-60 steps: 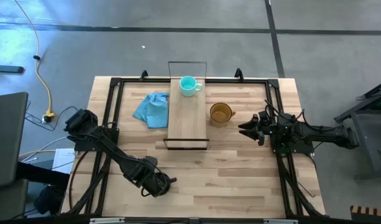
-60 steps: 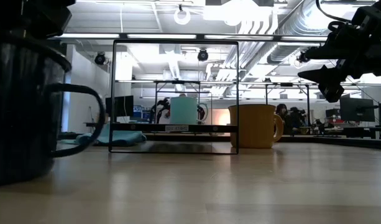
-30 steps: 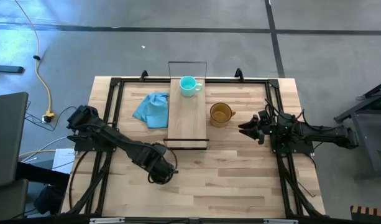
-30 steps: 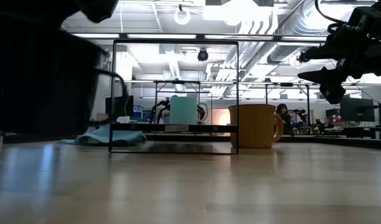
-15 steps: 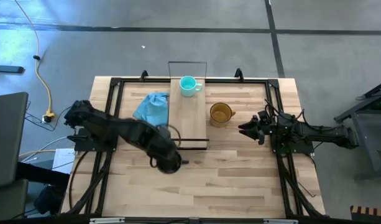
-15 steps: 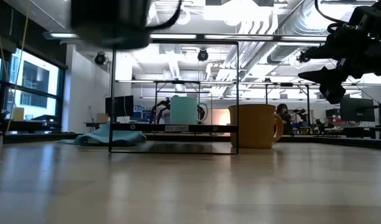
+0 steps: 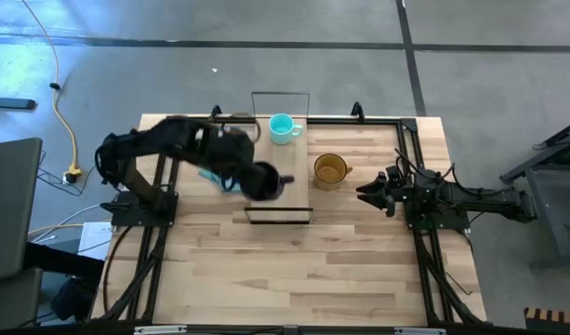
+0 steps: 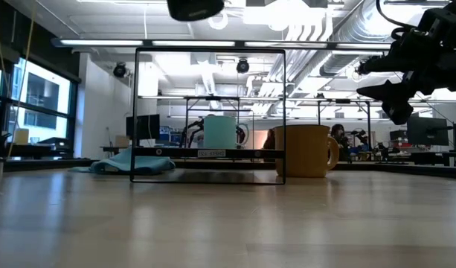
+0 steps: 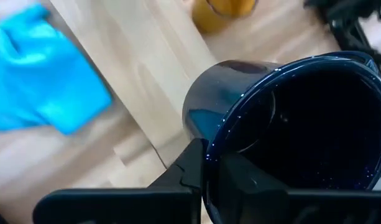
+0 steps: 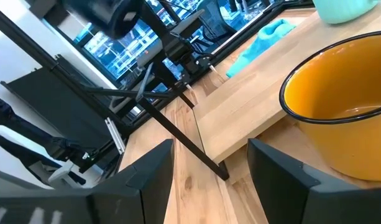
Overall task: Stack small to large cups/mugs on shelf
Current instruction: Put the dark blue mug on the shelf
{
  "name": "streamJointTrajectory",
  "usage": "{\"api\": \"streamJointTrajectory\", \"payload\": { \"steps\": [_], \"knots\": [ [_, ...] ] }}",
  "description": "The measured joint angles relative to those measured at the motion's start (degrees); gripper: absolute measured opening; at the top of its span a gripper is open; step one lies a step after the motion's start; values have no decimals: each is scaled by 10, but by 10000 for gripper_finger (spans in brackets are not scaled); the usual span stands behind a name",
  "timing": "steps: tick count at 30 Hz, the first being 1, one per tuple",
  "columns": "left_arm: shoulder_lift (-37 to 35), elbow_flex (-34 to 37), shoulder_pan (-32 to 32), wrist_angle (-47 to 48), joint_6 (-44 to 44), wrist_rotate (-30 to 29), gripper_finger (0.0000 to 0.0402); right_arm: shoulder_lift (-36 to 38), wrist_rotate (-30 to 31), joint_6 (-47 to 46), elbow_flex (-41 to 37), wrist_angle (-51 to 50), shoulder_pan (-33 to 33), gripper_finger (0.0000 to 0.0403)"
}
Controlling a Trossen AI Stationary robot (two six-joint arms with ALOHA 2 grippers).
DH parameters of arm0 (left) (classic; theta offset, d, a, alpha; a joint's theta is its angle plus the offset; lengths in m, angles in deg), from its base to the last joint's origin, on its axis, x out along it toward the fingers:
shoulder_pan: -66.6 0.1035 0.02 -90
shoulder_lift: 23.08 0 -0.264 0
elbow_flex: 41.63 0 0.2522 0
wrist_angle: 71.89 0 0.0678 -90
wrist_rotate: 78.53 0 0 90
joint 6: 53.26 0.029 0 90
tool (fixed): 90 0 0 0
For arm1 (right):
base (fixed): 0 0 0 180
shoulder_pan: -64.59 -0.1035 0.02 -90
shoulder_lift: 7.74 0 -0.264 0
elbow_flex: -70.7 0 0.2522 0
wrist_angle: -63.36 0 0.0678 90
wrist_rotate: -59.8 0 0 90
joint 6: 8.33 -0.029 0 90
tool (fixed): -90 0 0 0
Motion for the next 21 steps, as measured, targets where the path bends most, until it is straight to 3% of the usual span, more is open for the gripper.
{"api": "streamJointTrajectory", "payload": {
  "steps": [11,21],
  "knots": [
    [13,-6,169,-13,167,19,6,0,0,-17,0,0,0,195],
    [76,-6,269,-61,333,102,6,-1,2,-43,0,0,0,195]
  ]
}}
